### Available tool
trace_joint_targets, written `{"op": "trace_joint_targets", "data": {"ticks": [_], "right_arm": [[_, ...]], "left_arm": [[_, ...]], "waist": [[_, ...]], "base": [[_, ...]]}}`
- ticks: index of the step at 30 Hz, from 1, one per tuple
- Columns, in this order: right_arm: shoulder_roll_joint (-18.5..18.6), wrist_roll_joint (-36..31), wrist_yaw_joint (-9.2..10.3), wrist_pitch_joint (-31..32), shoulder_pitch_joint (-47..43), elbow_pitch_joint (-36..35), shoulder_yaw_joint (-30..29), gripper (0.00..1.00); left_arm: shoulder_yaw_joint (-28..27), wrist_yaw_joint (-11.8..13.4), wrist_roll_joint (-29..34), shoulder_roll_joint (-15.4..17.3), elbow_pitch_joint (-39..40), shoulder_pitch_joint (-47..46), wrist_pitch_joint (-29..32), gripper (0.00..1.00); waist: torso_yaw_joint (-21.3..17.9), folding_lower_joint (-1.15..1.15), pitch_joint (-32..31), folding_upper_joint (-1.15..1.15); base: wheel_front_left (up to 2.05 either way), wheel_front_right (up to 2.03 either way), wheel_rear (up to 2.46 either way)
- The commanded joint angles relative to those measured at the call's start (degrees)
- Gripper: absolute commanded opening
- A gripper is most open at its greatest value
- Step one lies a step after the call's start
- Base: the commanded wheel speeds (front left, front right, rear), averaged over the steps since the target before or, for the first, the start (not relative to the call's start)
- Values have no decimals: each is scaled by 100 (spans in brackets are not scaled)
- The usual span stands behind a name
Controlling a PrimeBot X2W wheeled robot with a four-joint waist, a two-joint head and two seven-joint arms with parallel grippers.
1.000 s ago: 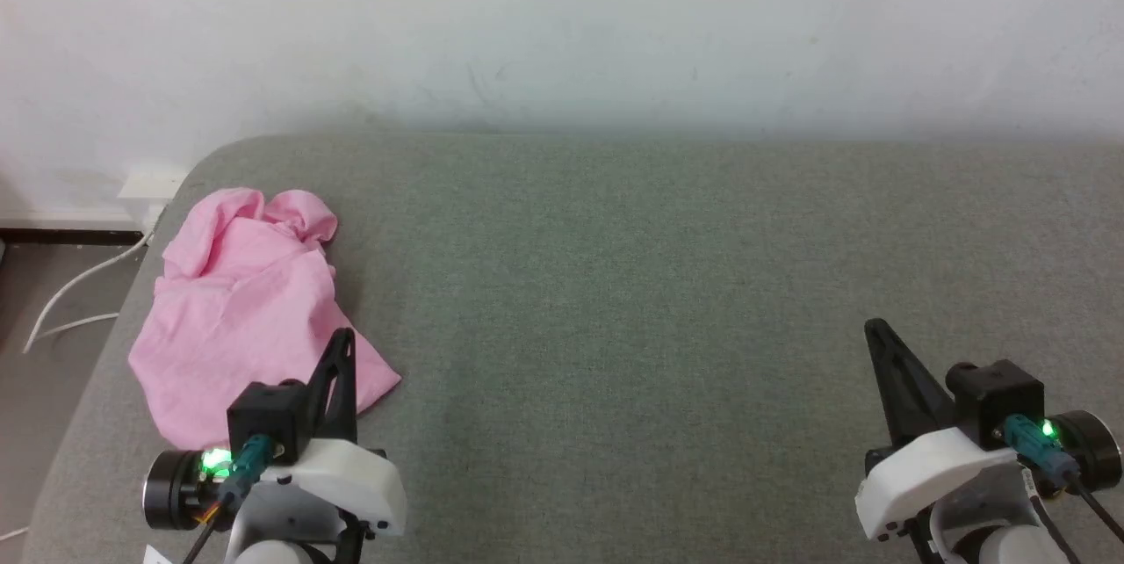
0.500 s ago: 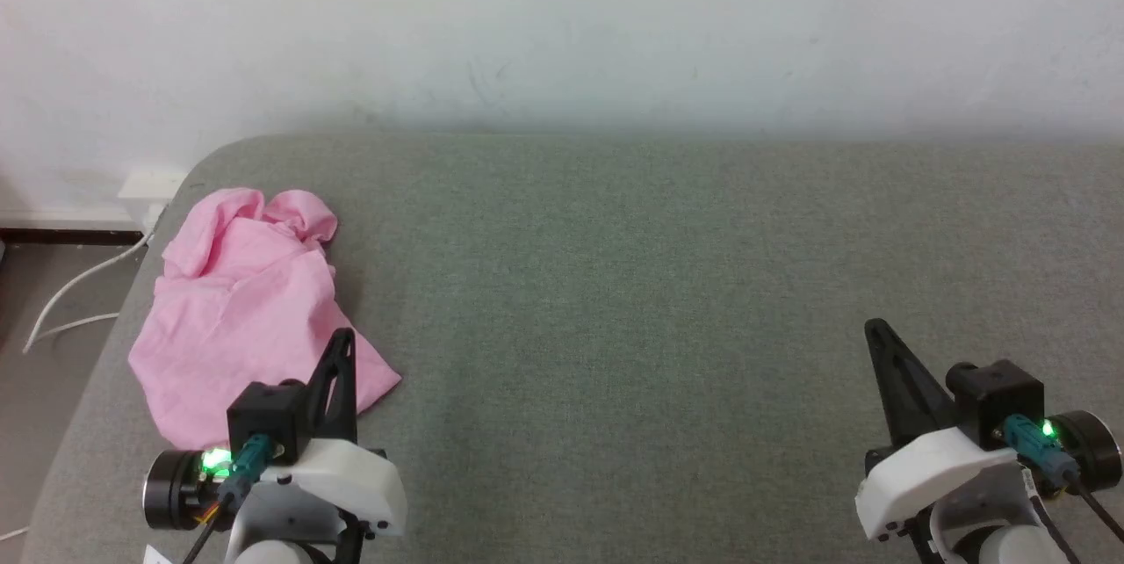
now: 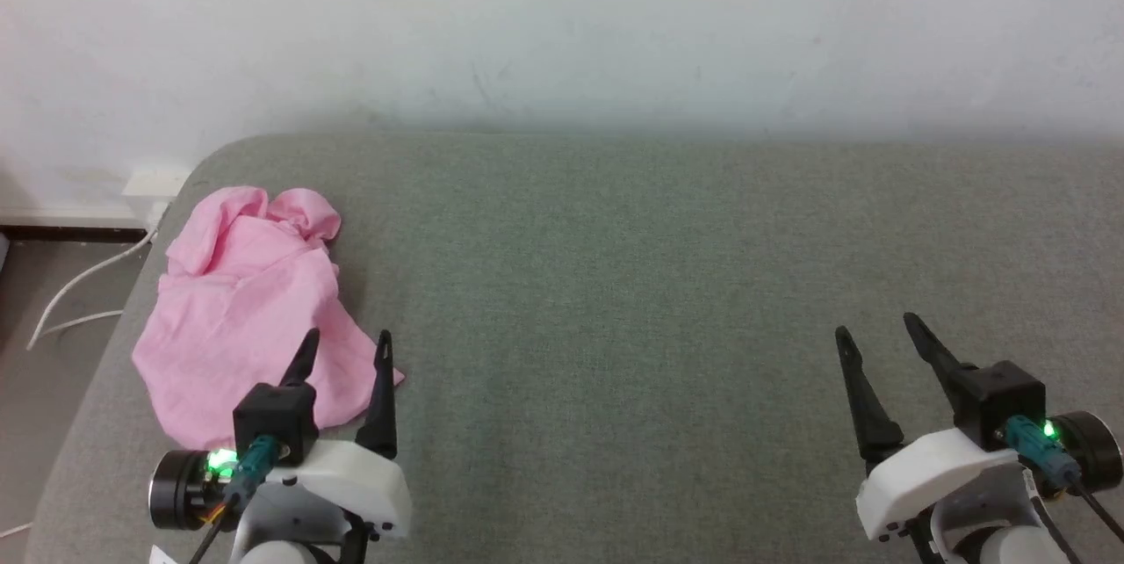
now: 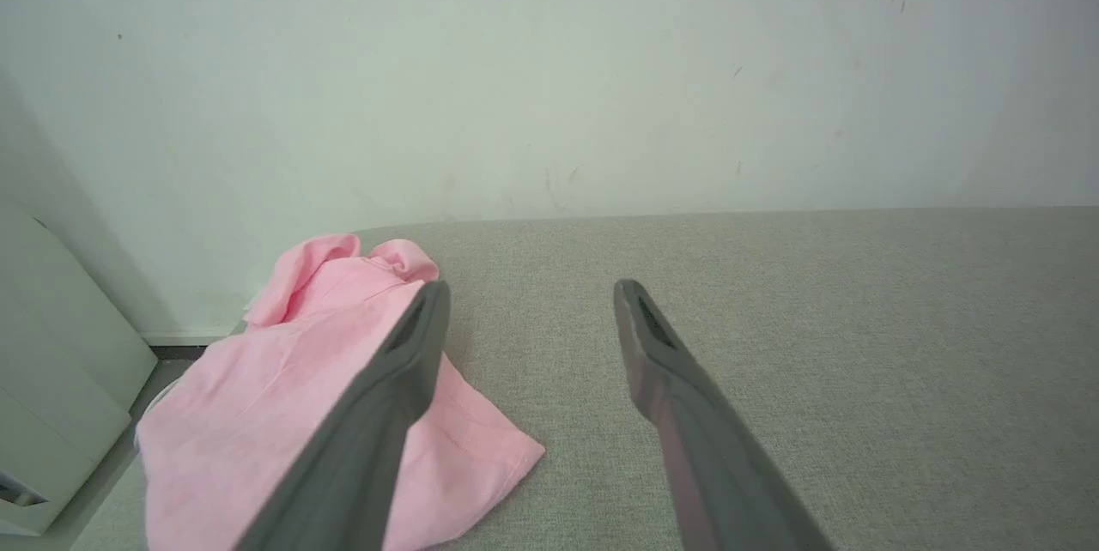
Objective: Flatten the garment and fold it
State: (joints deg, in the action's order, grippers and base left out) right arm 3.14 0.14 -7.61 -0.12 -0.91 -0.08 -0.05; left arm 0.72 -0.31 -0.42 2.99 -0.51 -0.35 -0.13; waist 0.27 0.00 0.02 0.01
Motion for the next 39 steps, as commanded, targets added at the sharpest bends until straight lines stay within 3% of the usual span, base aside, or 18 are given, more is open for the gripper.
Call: {"op": "trace_joint_targets", "data": {"ticks": [1,39], "right_arm": [[-1,41,1,-45,17,14,-13,100],[-9,201,4,-242,118,158,89,100]], "left_arm": [[35,61,-48,-1,-25,-27,-60,100],[298,526,-381,110,-234,-73,-510,100]], "waist": [[20,0,0,-1],[1358,0,-21,-1]], "base": [[0,0,0],[0,0,0]]}}
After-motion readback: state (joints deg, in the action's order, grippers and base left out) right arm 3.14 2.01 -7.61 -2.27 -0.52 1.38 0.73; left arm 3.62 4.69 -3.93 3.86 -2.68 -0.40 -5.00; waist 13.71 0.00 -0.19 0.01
